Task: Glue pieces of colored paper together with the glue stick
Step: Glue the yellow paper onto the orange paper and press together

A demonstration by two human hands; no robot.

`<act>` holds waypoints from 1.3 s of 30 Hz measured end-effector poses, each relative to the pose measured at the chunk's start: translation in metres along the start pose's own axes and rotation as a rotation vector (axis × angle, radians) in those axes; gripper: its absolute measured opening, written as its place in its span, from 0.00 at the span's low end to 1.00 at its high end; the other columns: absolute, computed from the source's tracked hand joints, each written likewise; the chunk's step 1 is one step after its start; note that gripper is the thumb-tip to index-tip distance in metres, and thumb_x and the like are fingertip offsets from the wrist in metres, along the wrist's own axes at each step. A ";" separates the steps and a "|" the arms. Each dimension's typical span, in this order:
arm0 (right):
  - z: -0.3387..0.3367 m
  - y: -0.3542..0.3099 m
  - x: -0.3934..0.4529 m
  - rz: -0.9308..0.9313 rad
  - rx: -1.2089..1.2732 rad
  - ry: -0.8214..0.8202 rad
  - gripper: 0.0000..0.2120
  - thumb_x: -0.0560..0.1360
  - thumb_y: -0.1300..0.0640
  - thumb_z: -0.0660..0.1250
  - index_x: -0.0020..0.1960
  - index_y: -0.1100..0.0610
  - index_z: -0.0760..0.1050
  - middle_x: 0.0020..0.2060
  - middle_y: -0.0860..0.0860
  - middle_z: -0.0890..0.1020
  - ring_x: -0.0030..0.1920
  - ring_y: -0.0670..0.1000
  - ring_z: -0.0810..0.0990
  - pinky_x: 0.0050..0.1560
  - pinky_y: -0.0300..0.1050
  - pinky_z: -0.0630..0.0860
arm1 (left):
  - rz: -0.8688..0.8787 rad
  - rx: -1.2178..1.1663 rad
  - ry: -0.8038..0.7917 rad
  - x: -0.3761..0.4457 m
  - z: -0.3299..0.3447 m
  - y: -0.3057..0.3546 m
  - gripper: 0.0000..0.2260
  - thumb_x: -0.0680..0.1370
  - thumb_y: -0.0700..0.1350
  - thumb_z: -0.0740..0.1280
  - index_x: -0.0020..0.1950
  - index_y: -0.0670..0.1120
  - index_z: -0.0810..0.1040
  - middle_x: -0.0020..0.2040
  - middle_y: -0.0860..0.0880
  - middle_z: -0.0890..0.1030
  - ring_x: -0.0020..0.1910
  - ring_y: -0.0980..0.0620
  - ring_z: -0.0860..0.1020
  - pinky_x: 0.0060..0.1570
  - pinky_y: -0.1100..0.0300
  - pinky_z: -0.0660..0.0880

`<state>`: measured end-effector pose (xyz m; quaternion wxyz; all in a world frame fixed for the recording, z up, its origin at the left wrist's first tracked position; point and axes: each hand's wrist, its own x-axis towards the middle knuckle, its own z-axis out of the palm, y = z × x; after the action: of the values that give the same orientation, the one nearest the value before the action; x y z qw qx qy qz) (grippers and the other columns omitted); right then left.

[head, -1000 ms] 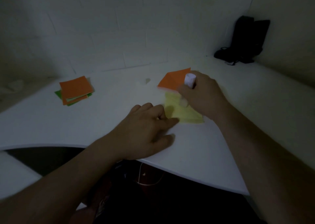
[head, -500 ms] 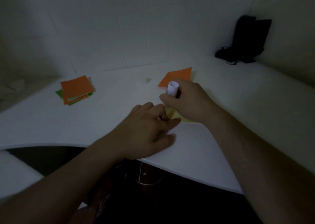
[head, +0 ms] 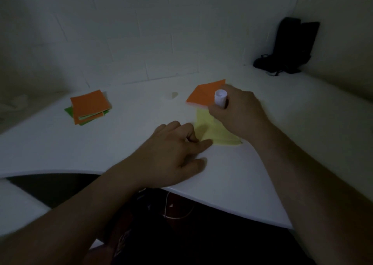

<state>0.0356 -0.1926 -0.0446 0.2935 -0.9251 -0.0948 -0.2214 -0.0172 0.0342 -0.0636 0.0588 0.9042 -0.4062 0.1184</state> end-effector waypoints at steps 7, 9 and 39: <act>-0.004 -0.014 -0.003 -0.005 0.188 -0.069 0.16 0.76 0.50 0.70 0.35 0.48 0.65 0.30 0.45 0.72 0.30 0.40 0.71 0.30 0.31 0.65 | -0.001 -0.013 0.007 0.001 -0.001 0.001 0.25 0.82 0.63 0.55 0.74 0.55 0.76 0.51 0.54 0.70 0.49 0.50 0.70 0.48 0.53 0.67; 0.001 -0.015 -0.006 -0.049 0.189 -0.153 0.16 0.75 0.49 0.70 0.35 0.49 0.66 0.30 0.43 0.73 0.30 0.41 0.70 0.31 0.31 0.65 | -0.002 -0.005 -0.006 0.001 -0.001 0.001 0.25 0.82 0.63 0.54 0.74 0.55 0.75 0.51 0.54 0.70 0.49 0.50 0.70 0.47 0.54 0.66; -0.042 0.015 -0.001 -0.018 -0.002 -0.165 0.18 0.74 0.59 0.68 0.33 0.55 0.61 0.30 0.49 0.65 0.30 0.47 0.64 0.34 0.46 0.61 | 0.010 -0.003 0.012 -0.001 -0.001 -0.001 0.22 0.83 0.62 0.55 0.74 0.60 0.74 0.53 0.56 0.71 0.49 0.52 0.69 0.48 0.53 0.68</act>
<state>0.0245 -0.2290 -0.0218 0.2818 -0.9396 -0.1270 -0.1470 -0.0177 0.0356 -0.0629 0.0618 0.9012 -0.4107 0.1236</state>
